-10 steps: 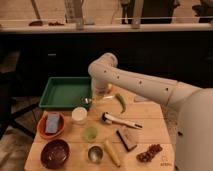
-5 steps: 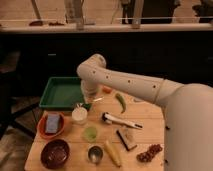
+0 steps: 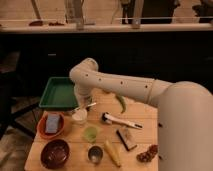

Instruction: Place fork in paper cup

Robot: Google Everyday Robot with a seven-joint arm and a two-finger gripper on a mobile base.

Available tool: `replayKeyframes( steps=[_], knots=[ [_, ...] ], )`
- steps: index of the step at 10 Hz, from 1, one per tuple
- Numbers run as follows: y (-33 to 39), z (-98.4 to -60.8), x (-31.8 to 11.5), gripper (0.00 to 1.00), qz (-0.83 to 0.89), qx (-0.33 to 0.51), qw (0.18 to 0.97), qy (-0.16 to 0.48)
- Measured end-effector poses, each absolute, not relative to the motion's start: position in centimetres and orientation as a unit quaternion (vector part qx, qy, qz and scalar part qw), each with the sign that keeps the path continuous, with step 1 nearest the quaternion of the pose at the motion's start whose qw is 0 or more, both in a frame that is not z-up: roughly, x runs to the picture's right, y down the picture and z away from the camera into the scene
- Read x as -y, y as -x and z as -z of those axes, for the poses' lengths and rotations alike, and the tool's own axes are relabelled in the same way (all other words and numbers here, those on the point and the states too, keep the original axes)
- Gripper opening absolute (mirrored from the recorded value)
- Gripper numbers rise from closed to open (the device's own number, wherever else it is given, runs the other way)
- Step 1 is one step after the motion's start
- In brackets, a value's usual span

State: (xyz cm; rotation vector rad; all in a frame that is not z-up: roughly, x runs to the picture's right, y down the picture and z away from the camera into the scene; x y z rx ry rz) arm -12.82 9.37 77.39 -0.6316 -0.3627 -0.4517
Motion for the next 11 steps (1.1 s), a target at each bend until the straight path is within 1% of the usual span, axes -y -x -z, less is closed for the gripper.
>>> replayKeyframes(
  steps=[3, 6, 11],
  knots=[
    [13.7, -77.5, -10.7, 0.00, 0.234, 0.182, 0.900, 0.320],
    [14.3, -78.4, -11.9, 0.00, 0.241, 0.187, 0.891, 0.336],
    [14.3, -79.5, -11.5, 0.00, 0.241, 0.187, 0.888, 0.343]
  ],
)
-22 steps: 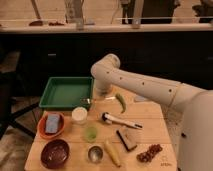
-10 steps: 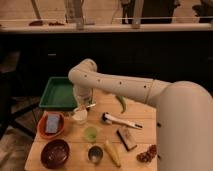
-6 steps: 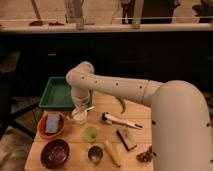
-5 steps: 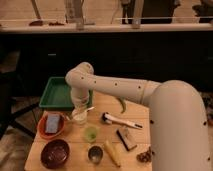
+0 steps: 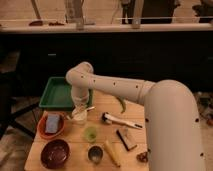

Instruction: Place fork in paper cup

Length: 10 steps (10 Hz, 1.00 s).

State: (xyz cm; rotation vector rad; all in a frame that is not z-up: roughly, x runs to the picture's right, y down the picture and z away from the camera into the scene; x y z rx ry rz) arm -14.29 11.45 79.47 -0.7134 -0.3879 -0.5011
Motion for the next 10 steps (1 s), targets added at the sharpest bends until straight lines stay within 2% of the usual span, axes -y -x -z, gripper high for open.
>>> replayKeyframes(
  steps=[4, 10],
  knots=[
    [14.32, -79.79, -11.34, 0.04, 0.239, 0.186, 0.888, 0.345],
    [14.28, -79.79, -11.35, 0.04, 0.239, 0.185, 0.889, 0.345]
  ],
)
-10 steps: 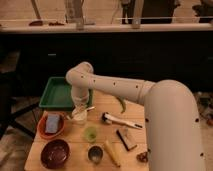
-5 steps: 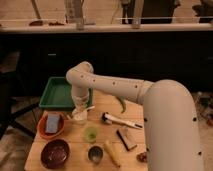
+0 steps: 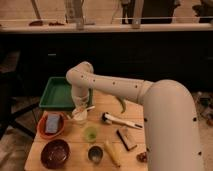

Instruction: Place fork in paper cup

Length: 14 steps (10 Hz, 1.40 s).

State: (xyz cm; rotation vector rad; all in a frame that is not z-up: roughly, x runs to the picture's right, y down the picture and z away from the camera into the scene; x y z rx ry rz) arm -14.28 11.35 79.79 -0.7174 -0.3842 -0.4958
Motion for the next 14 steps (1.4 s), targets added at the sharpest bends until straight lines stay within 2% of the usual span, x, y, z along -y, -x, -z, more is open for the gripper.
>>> replayKeyframes(
  steps=[5, 6, 12, 14],
  knots=[
    [14.30, -79.80, -11.37, 0.00, 0.238, 0.185, 0.889, 0.345],
    [14.30, -79.80, -11.37, 0.05, 0.239, 0.185, 0.889, 0.345],
    [14.31, -79.82, -11.40, 0.65, 0.239, 0.185, 0.888, 0.346],
    [14.32, -79.82, -11.40, 0.79, 0.239, 0.185, 0.888, 0.346]
  ],
)
